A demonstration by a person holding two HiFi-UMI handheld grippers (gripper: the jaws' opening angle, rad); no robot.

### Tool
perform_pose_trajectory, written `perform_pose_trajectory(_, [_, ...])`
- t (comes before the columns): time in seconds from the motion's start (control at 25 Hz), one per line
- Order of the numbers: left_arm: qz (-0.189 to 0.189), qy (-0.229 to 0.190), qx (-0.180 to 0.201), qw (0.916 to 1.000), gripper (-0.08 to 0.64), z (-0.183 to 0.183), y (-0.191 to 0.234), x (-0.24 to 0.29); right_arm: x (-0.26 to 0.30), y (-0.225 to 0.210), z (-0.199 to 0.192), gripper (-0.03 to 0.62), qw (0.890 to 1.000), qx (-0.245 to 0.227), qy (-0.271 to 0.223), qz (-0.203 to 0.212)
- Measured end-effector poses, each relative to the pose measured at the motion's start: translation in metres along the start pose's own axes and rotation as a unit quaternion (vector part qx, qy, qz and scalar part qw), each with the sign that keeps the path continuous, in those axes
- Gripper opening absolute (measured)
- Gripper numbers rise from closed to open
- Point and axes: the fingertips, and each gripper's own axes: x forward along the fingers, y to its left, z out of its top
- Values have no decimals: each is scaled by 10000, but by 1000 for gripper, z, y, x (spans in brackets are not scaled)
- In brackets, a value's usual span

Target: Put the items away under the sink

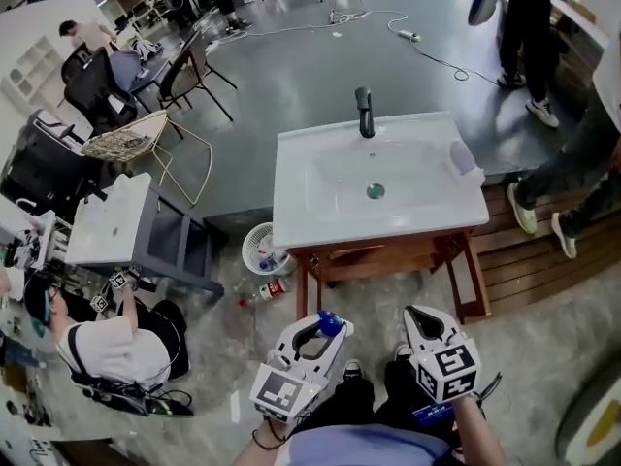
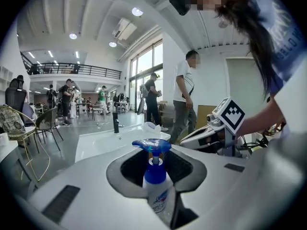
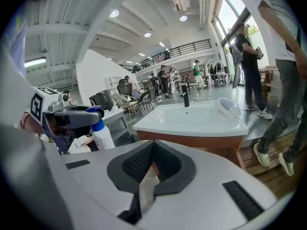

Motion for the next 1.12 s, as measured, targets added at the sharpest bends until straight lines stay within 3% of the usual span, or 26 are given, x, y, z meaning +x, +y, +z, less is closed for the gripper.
perform_pose_trajectory(0.24, [-623, 14, 123, 9980, 98, -19, -11, 1, -1, 0, -15, 17, 9995, 10, -16, -315])
perform_pose_trajectory(0.44, [-1091, 95, 163, 9938, 98, -48, -20, 10, 5, 0, -39, 17, 9994, 350, -30, 32])
perform_pose_trajectory(0.68, [-1279, 173, 249, 9913, 98, -68, -25, 28, 10, -28, -60, 17, 9991, 412, -66, 22])
perform_pose_trajectory(0.88, [-1397, 258, 391, 9891, 98, -82, -30, 57, 24, -58, -74, 17, 9998, 79, -49, -198])
perform_pose_trajectory(1.12, [-1428, 340, 592, 9874, 98, -105, -35, 105, 49, -74, -97, 17, 9999, -110, -14, -25])
